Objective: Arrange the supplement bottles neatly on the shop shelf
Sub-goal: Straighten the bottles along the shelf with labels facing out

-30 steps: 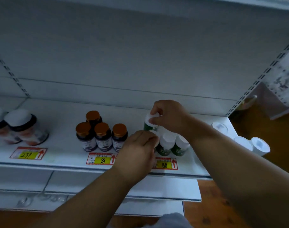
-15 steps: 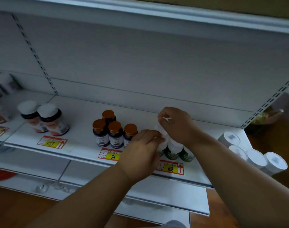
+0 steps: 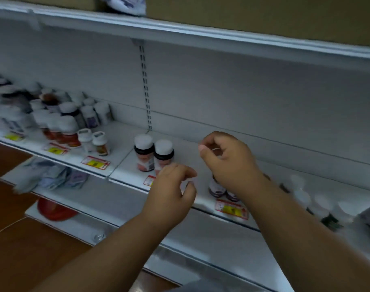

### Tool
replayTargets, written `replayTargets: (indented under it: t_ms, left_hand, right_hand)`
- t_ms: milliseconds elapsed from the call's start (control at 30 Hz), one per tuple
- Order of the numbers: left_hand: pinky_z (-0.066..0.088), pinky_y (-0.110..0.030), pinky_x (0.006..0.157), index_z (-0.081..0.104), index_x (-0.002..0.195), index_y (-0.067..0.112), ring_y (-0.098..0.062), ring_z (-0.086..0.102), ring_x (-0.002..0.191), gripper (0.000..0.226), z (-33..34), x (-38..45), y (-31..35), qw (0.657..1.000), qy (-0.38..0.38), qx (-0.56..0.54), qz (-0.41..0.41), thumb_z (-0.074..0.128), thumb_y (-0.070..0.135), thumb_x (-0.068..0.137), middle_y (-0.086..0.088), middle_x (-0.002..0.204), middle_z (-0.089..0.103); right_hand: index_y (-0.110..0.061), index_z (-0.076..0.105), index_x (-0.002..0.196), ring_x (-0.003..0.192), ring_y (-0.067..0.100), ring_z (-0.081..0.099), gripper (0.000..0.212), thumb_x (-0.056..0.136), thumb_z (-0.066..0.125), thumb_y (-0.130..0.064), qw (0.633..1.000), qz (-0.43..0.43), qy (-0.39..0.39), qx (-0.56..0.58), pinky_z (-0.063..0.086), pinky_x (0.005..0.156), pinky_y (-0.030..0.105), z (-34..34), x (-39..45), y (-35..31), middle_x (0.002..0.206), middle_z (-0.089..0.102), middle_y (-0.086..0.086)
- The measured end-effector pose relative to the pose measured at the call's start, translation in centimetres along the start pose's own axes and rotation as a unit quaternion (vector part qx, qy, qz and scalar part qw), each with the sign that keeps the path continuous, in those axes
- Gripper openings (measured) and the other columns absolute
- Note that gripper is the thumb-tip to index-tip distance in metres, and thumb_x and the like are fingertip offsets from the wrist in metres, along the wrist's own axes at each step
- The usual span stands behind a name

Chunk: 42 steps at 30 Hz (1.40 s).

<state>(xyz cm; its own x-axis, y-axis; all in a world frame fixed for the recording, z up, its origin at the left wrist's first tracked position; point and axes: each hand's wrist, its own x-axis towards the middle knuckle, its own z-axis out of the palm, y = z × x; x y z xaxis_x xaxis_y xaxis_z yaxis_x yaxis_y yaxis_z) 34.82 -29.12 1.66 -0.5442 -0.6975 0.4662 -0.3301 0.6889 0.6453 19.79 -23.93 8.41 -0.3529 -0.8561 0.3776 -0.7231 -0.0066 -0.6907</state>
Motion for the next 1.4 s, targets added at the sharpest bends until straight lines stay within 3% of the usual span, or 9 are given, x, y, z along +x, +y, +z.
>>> replayTargets:
  t_ms: [200,400,867,967,1067,1133,1233,1300,1400]
  left_hand:
    - [0.040,-0.022,0.081,0.063,0.095,0.023,-0.003,0.049,0.088,0.018,-12.0,-0.7,-8.9,0.998,0.029,0.036,-0.037,0.061,0.015,0.080,0.015,0.091,0.055]
    - [0.046,-0.033,0.087,0.065,0.099,0.021,-0.009,0.055,0.095,0.018,-17.3,-0.3,-15.4,0.996,0.032,0.038,-0.080,0.063,0.013,0.083,0.010,0.097,0.060]
    - [0.043,-0.026,0.079,0.064,0.095,0.023,-0.007,0.051,0.089,0.015,-23.9,7.4,-27.0,0.986,0.073,0.072,-0.132,0.057,0.022,0.082,0.012,0.092,0.058]
    - [0.042,-0.024,0.074,0.065,0.095,0.022,-0.009,0.051,0.085,0.016,-25.4,9.5,-29.5,0.989,0.054,0.073,-0.117,0.057,0.020,0.080,0.008,0.090,0.057]
    - [0.041,-0.025,0.074,0.067,0.100,0.017,-0.013,0.053,0.088,0.024,-27.2,12.4,-32.3,0.992,0.014,0.080,-0.093,0.055,0.020,0.080,0.003,0.096,0.060]
    - [0.037,-0.021,0.074,0.067,0.100,0.018,-0.013,0.053,0.090,0.021,-28.6,14.0,-33.9,0.995,-0.006,0.069,-0.067,0.060,0.017,0.081,0.002,0.097,0.061]
    - [0.034,-0.015,0.076,0.068,0.099,0.014,-0.017,0.055,0.090,0.019,-30.3,15.7,-36.2,0.999,-0.010,0.034,-0.021,0.066,0.008,0.081,-0.002,0.095,0.062]
    - [0.036,-0.015,0.080,0.069,0.101,0.008,-0.021,0.057,0.091,0.020,-31.1,16.5,-37.5,1.000,-0.018,0.020,0.007,0.067,0.005,0.081,-0.007,0.096,0.063]
    - [0.037,-0.012,0.086,0.069,0.103,0.007,-0.022,0.058,0.095,0.022,-31.6,17.2,-38.9,0.998,-0.048,0.001,0.046,0.067,0.002,0.082,-0.008,0.100,0.064]
  right_hand:
    - [-0.027,0.062,0.082,0.075,0.009,0.066,0.006,0.088,0.060,-0.029,0.993,0.015,-0.056,0.101,0.056,0.069,0.039,13.2,3.0,-8.2,0.080,0.066,-0.009]
    - [-0.030,0.062,0.080,0.078,-0.001,0.058,0.005,0.085,0.062,-0.030,0.994,-0.010,-0.086,0.073,0.043,0.065,0.017,20.7,6.6,-11.4,0.079,0.063,-0.017]
    - [-0.025,0.060,0.084,0.077,0.008,0.059,0.008,0.086,0.062,-0.032,0.990,-0.014,-0.132,-0.044,0.048,0.068,0.030,32.2,21.7,-13.1,0.083,0.064,-0.007]
    - [-0.018,0.065,0.098,0.089,0.018,0.062,0.014,0.087,0.062,-0.027,0.990,-0.026,-0.113,-0.084,0.046,0.073,0.029,34.7,25.2,-12.8,0.097,0.066,0.001]
    - [-0.014,0.061,0.116,0.105,0.027,0.059,0.027,0.090,0.058,-0.019,0.977,-0.013,-0.156,-0.144,0.041,0.080,0.027,37.7,29.0,-12.4,0.119,0.059,0.010]
    - [-0.013,0.059,0.102,0.102,0.032,0.059,0.015,0.087,0.058,-0.013,0.960,-0.016,-0.201,-0.194,0.043,0.078,0.030,39.6,30.8,-12.3,0.114,0.060,0.013]
    - [-0.016,0.061,0.107,0.102,0.029,0.058,0.026,0.083,0.064,-0.023,0.925,-0.052,-0.238,-0.291,0.040,0.082,0.030,41.5,32.2,-12.0,0.111,0.062,0.008]
    - [-0.019,0.062,0.114,0.103,0.029,0.057,0.032,0.083,0.064,-0.028,0.925,-0.046,-0.226,-0.303,0.041,0.085,0.032,42.1,32.6,-11.8,0.114,0.061,0.008]
    - [-0.012,0.062,0.118,0.103,0.034,0.056,0.032,0.087,0.061,-0.019,0.933,0.007,-0.204,-0.296,0.046,0.084,0.037,41.7,32.2,-11.5,0.112,0.058,0.017]
